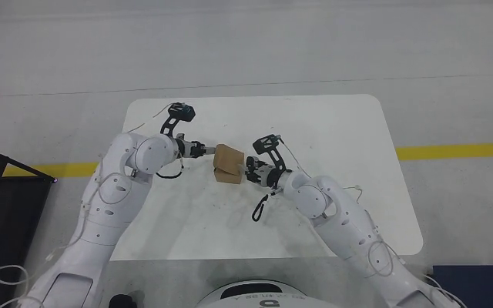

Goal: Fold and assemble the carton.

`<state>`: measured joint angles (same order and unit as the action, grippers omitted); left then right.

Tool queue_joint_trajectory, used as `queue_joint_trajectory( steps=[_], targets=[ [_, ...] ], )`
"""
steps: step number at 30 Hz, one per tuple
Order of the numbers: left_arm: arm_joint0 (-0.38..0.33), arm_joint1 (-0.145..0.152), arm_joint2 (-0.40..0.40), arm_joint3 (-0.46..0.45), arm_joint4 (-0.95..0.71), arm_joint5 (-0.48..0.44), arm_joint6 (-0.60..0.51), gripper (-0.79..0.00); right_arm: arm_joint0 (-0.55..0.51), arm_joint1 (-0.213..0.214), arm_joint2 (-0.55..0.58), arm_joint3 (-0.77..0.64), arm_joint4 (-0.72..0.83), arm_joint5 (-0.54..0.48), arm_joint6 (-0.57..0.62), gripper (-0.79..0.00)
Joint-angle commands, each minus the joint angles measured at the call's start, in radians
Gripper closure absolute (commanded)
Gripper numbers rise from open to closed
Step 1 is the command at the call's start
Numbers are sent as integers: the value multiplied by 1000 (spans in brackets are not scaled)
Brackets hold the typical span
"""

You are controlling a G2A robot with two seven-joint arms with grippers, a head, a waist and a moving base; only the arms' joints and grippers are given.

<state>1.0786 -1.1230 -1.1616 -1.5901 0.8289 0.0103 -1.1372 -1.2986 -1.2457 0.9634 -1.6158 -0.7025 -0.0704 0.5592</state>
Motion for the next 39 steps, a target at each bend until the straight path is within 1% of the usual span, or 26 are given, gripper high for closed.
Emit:
queue_joint_trajectory(
  steps=[1,5,6,10,13,17,24,30,33,39],
  targets=[
    [-2,0,-2,-1,0,5,5,-760,0,0,0,1,-1,0,0,-283],
    [0,3,-15,-4,7,15,14,-754,1,-1,-2,4,-1,4,2,-283],
    [2,4,-21,-5,3,14,13,-742,2,-2,-2,5,-1,6,3,-280],
    [15,10,-42,-17,-10,-9,0,-727,6,-4,-7,9,-6,13,2,-277],
    [27,13,-49,-27,-12,-23,-10,-733,8,-5,-9,12,-8,15,1,-277],
    [34,14,-34,-28,0,-41,-15,-733,11,-6,-13,15,-8,18,3,-277],
    [25,12,0,-22,14,-53,-18,-714,12,-8,-13,18,-7,18,0,-277],
    [20,13,-6,-22,8,-46,-17,-723,4,-7,-1,14,9,5,-10,-299],
    [23,14,-9,-25,7,-48,-15,-720,2,-7,2,13,6,3,-13,-292],
    [26,15,-2,-32,10,-52,-16,-686,1,-7,2,11,3,3,-10,-286]
  ],
)
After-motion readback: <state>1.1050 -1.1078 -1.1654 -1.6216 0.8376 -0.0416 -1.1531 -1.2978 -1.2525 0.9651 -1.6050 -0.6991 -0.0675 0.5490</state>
